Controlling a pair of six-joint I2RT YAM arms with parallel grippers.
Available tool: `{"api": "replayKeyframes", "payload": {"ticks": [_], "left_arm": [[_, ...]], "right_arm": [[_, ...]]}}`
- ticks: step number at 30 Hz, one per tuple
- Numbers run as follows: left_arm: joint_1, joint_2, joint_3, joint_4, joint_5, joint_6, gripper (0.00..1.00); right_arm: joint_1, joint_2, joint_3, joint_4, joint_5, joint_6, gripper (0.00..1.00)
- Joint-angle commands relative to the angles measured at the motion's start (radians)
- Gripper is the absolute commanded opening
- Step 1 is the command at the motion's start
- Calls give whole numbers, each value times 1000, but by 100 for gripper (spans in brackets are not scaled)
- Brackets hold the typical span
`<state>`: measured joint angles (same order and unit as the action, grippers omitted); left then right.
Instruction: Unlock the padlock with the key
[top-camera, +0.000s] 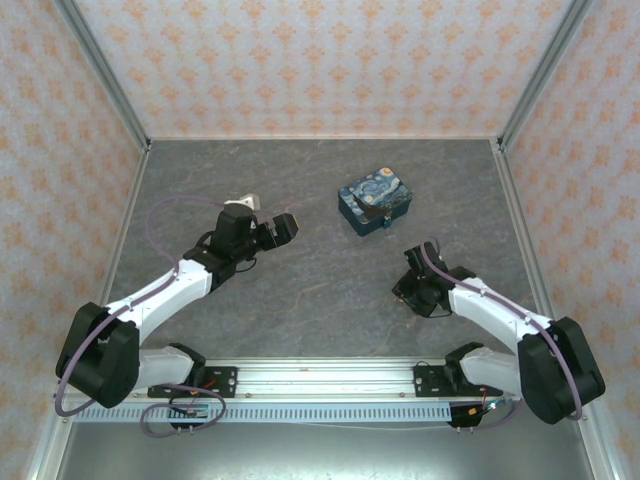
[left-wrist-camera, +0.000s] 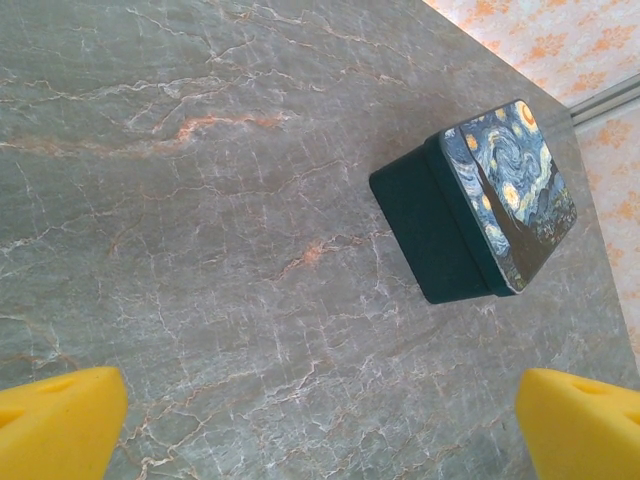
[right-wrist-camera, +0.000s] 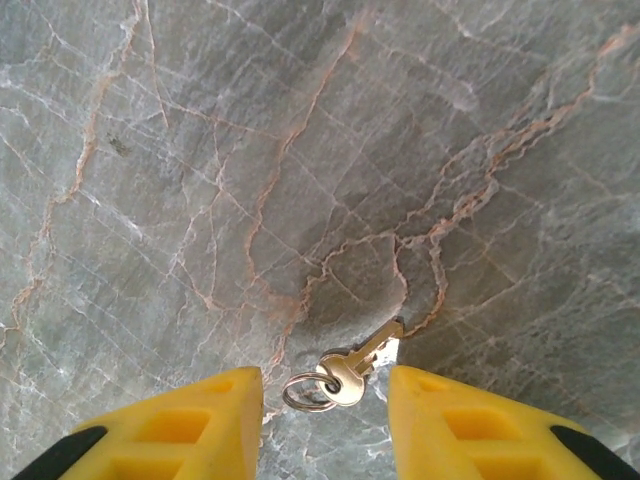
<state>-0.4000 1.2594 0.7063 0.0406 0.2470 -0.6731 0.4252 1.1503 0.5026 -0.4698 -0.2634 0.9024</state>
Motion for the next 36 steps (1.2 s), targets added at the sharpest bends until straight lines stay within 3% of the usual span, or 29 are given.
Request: {"api": "replayKeyframes", "payload": {"ticks": [1, 18, 27, 31, 36], "left_arm": [[-11, 5, 39, -15, -19, 17, 100], [-12, 22, 56, -34, -24, 26, 100], [-12, 17, 69, -62, -31, 37, 100], [-12, 8, 85, -75, -30, 23, 100], [-13, -3, 144, -112, 14, -4, 100]], "right_arm": [[8, 9, -12, -4, 7, 20, 37], [35, 114, -10, 50, -10, 26, 27], [37, 118, 15, 47, 23, -9, 3], [37, 88, 43, 23, 42, -81, 0], [62, 39, 144, -31, 106, -290, 0]]}}
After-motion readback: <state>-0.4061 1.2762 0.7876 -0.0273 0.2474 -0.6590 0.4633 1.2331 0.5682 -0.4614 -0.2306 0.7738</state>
